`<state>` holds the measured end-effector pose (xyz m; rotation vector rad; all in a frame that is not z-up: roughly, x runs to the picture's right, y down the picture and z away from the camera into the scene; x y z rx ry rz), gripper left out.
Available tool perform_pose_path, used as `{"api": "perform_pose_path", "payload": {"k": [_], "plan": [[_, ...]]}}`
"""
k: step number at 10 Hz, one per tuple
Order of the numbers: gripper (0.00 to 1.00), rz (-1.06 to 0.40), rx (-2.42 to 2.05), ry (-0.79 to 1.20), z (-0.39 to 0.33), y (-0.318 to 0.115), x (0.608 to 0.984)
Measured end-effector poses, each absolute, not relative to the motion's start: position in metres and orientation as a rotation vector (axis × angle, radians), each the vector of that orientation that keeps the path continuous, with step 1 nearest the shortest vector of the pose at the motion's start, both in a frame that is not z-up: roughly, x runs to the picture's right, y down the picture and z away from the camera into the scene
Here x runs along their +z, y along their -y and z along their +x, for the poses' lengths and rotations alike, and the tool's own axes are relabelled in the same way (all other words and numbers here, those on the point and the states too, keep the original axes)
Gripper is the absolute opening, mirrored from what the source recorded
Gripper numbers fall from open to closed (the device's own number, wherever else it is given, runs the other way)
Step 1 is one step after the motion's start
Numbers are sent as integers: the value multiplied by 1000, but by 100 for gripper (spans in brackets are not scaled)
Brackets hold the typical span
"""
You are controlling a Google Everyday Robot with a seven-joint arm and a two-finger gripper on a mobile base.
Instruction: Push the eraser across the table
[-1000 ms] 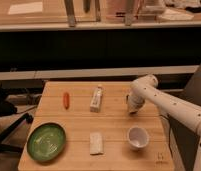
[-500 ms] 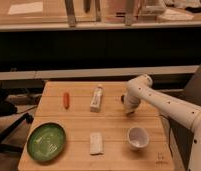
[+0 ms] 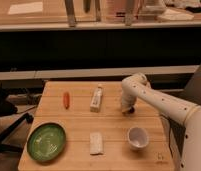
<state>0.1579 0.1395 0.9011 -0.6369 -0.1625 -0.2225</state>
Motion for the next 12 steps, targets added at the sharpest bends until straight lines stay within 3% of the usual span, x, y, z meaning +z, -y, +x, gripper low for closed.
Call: {"api": "perform_pose_path", "payload": {"k": [12], "plan": [[0, -674, -223, 148, 161, -124, 923]]}}
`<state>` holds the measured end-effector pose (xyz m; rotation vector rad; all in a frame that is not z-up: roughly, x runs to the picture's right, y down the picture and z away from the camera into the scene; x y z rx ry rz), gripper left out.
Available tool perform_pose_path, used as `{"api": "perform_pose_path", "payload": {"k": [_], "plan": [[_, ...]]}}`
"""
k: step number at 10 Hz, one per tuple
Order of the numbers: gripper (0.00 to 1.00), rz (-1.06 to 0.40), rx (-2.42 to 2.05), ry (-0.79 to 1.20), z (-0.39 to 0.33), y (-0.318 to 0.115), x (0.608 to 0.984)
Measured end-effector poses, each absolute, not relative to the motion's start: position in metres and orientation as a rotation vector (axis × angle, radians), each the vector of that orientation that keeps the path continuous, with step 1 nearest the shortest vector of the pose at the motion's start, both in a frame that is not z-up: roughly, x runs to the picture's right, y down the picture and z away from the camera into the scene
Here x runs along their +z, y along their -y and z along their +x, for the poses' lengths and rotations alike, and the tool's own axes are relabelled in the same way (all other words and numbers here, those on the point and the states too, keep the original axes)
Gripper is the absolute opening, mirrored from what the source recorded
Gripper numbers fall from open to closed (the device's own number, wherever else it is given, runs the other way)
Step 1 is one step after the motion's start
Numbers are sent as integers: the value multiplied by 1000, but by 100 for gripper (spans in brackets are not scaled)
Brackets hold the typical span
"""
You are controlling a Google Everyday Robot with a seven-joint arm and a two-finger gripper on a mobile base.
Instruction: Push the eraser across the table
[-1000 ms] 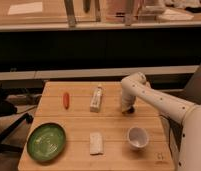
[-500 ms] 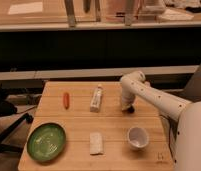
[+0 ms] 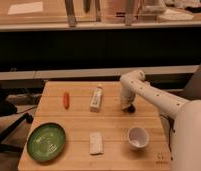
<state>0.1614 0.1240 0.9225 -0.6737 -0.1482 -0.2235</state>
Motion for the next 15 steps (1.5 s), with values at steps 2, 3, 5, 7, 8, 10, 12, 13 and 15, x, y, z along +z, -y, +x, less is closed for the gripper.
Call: {"api": "perform_pose_path", "payload": {"k": [2, 3, 5, 7, 8, 10, 12, 13, 15], "plan": [[0, -677, -226, 149, 160, -122, 925], [0, -684, -224, 143, 163, -123, 926], [0, -688, -221, 141, 165, -123, 928], [0, -692, -222, 140, 164, -122, 930], [0, -694, -219, 137, 166, -122, 930], [0, -698, -213, 133, 170, -122, 931], [0, -706, -210, 131, 170, -122, 932], [0, -707, -208, 129, 172, -122, 933], [0, -708, -207, 126, 173, -122, 935]]}}
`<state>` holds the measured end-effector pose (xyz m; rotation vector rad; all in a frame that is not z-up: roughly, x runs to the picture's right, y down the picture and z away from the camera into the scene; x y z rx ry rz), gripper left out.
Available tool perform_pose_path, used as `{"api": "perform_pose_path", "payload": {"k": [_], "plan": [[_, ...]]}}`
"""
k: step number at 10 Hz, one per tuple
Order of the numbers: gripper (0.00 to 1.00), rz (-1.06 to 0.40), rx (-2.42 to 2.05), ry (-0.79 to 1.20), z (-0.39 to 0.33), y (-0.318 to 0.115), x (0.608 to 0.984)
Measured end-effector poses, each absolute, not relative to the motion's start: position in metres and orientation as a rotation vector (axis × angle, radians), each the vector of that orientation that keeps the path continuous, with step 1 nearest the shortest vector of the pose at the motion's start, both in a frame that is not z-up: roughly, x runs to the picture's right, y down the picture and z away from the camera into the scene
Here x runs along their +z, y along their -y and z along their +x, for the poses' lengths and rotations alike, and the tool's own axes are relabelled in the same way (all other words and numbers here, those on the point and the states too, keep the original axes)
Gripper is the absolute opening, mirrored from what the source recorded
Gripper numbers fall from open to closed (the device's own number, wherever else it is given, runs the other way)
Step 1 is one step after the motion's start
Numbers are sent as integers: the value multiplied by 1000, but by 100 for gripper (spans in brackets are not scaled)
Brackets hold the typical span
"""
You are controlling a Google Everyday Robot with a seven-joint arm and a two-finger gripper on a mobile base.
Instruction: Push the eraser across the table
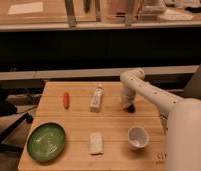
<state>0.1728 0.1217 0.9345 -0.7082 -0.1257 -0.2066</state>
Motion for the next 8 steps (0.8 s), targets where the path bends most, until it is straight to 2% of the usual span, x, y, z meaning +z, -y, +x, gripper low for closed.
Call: {"api": "perform_pose_path", "payload": {"k": [8], "plan": [[0, -710, -200, 118, 178, -121, 935]]}}
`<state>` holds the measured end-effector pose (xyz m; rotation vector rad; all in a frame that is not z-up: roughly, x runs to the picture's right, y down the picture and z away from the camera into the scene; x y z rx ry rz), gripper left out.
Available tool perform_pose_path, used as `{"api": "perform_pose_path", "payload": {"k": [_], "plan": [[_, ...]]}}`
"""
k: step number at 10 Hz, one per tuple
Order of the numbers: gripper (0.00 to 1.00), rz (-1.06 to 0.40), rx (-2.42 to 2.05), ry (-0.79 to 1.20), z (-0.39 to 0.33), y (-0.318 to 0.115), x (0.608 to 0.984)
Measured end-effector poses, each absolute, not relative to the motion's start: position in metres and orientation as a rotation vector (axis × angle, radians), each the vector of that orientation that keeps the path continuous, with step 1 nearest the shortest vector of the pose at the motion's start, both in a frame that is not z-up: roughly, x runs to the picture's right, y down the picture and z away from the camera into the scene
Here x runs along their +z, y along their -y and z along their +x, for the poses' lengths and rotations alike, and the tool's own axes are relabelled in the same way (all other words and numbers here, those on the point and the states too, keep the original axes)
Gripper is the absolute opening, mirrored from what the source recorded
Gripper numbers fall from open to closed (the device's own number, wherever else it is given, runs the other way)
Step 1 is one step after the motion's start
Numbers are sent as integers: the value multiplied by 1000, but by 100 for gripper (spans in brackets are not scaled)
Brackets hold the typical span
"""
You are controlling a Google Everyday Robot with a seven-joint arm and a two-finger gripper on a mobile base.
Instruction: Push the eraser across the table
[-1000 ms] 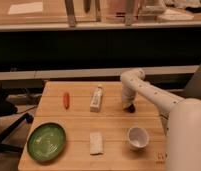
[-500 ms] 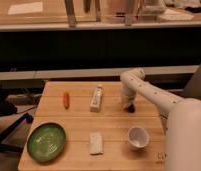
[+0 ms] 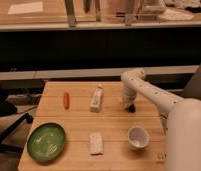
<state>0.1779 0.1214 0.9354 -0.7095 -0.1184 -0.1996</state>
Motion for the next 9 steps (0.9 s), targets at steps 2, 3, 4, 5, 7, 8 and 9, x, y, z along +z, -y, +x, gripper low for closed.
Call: {"api": "perform_pose_path", "payload": {"k": [2, 3, 4, 5, 7, 8, 9], "plan": [[0, -712, -199, 117, 178, -122, 935], [0, -712, -198, 116, 179, -121, 935], [0, -714, -192, 115, 181, -122, 936], [0, -715, -192, 114, 181, -122, 936], [0, -717, -193, 111, 183, -122, 934], [0, -717, -192, 111, 183, -122, 934], [0, -720, -187, 111, 184, -122, 936]]}}
